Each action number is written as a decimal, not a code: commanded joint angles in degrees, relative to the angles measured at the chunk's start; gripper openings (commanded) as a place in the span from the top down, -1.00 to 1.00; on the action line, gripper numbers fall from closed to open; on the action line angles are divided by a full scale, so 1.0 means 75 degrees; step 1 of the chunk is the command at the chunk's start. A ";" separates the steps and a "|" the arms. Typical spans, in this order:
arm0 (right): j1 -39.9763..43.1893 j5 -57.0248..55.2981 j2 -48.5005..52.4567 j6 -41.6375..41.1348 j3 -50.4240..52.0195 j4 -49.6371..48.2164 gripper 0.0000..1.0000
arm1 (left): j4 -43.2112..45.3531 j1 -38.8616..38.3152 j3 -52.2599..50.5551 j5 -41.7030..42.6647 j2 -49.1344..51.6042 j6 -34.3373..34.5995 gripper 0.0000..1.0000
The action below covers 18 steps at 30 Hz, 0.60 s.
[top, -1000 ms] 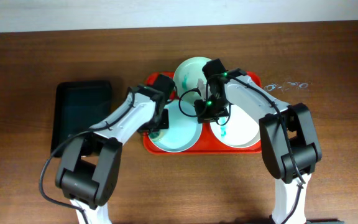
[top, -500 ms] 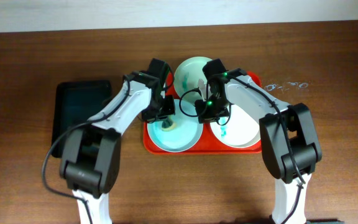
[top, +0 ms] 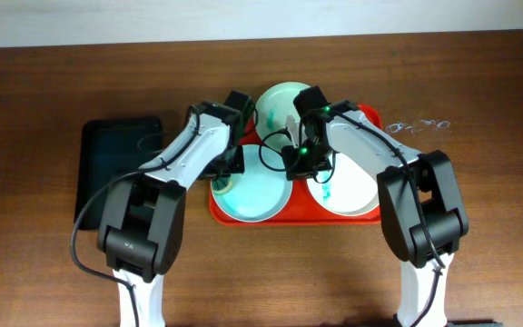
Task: Clean dirty plates on tray and stack at the side
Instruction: 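Carry the cleaned plate with the right gripper to the table's right side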
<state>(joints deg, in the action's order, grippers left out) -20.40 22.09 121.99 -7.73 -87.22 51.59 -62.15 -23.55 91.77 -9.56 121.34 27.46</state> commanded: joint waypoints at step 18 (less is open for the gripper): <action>-0.3177 -0.8912 -0.1434 -0.0029 -0.3759 0.3381 0.92 | -0.0921 0.3952 0.0527 0.0775 -0.2241 0.0134 1.00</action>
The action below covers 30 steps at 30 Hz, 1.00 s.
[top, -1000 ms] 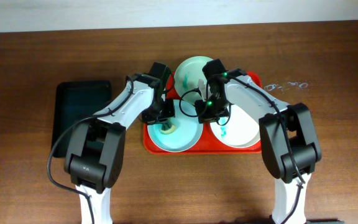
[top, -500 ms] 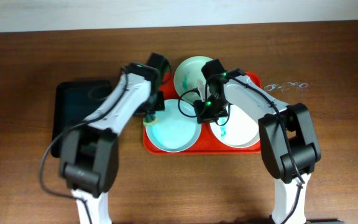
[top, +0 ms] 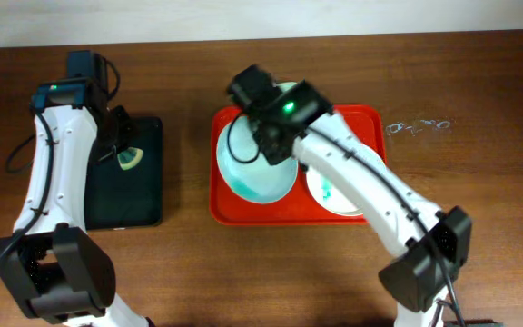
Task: Clean dirty plates on tray and stack at the side
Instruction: 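Carry the cleaned plate with the right gripper to the table's right side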
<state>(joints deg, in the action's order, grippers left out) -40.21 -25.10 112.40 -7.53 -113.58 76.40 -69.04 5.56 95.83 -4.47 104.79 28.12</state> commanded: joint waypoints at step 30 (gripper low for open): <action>0.3483 0.5791 0.0694 -0.0233 -0.0055 -0.0551 0.92 | 0.0000 0.0067 -0.0015 0.0093 -0.0035 0.0047 1.00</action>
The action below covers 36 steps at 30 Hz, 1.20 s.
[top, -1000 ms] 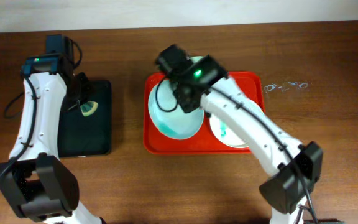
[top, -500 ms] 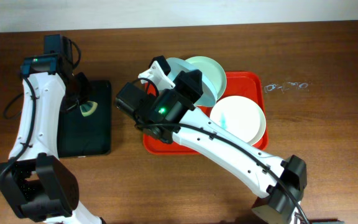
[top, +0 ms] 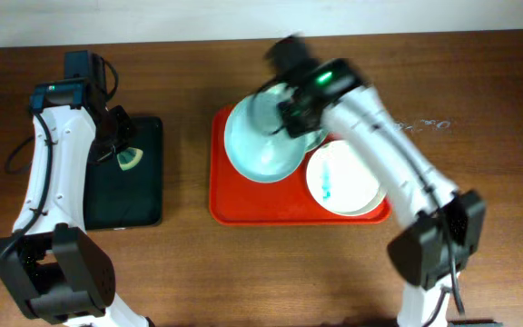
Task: Clean dirty plates on tray and stack at the side
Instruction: 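Carry the cleaned plate with the right gripper to the table's right side, then move the right gripper to the top plate's rim and grip it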
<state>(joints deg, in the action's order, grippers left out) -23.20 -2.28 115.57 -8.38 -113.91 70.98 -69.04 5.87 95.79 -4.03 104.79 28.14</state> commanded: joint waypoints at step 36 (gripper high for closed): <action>0.4849 0.4683 0.2040 0.2809 -0.1807 0.0656 -0.56 | 0.0195 0.0020 -0.0012 0.0376 -0.0032 0.0041 1.00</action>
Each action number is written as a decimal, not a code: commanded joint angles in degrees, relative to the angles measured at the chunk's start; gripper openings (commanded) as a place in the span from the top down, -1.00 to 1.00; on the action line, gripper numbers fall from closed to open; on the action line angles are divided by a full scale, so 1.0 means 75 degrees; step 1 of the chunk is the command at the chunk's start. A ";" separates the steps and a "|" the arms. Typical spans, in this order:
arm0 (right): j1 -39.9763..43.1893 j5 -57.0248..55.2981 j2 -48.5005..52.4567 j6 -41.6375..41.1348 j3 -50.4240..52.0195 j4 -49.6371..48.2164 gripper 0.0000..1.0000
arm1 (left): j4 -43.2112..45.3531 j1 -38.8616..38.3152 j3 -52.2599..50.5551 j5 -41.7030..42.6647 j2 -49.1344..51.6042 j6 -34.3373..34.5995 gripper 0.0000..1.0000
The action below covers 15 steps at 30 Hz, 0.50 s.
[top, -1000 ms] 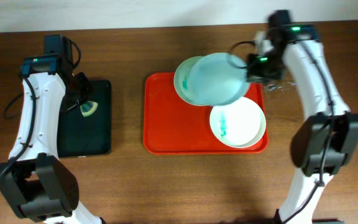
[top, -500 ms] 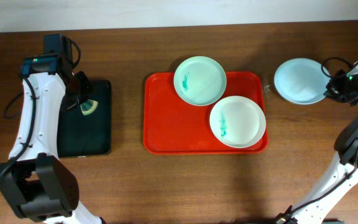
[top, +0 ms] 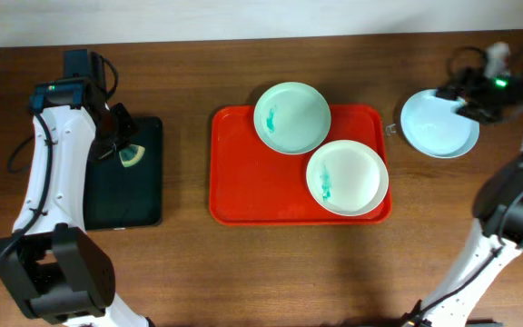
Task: Clean dirty plates on tray and stack at the side
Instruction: 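Move the right gripper to the top plate's rim and grip it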
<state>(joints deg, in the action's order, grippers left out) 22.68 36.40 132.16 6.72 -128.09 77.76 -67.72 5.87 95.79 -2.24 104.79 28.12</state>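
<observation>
A red tray (top: pixel 243 195) holds two plates: a pale green plate (top: pixel 291 118) at the back and a white plate (top: pixel 347 177) at the front right, each smeared with teal. A clean light blue plate (top: pixel 436 127) is over the table to the right of the tray. My right gripper (top: pixel 466 98) is shut on its far right rim. Whether that plate rests on the table cannot be told. Far to the left, my left gripper (top: pixel 119 147) is shut on a green-and-white sponge (top: pixel 132 160) over the black mat.
The black mat (top: pixel 125 195) lies left of the red tray on the brown table. A small scrap of clear wrapping (top: pixel 390 130) sits between the tray's right edge and the blue plate. Cables trail from both arms.
My right gripper has carried the light blue plate from above the back of the tray to the table on the tray's right. The left arm and the sponge have not moved.
Both grippers were over the tray, the left holding the sponge at the light blue plate. Then the left held the sponge over the black mat while the right gripped that plate. The plate was then lifted and tilted above the tray, and now it is right of the tray.
</observation>
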 commanded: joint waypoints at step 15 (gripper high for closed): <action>-0.4473 -0.4167 0.1061 -0.1026 0.0213 -0.2192 -0.23 | 0.0376 0.0020 -0.0423 0.0140 -0.0032 0.0044 1.00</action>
<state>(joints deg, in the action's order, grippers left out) -10.92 6.11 138.87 1.08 -127.07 61.21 -65.10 5.87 92.88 -1.85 104.79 28.14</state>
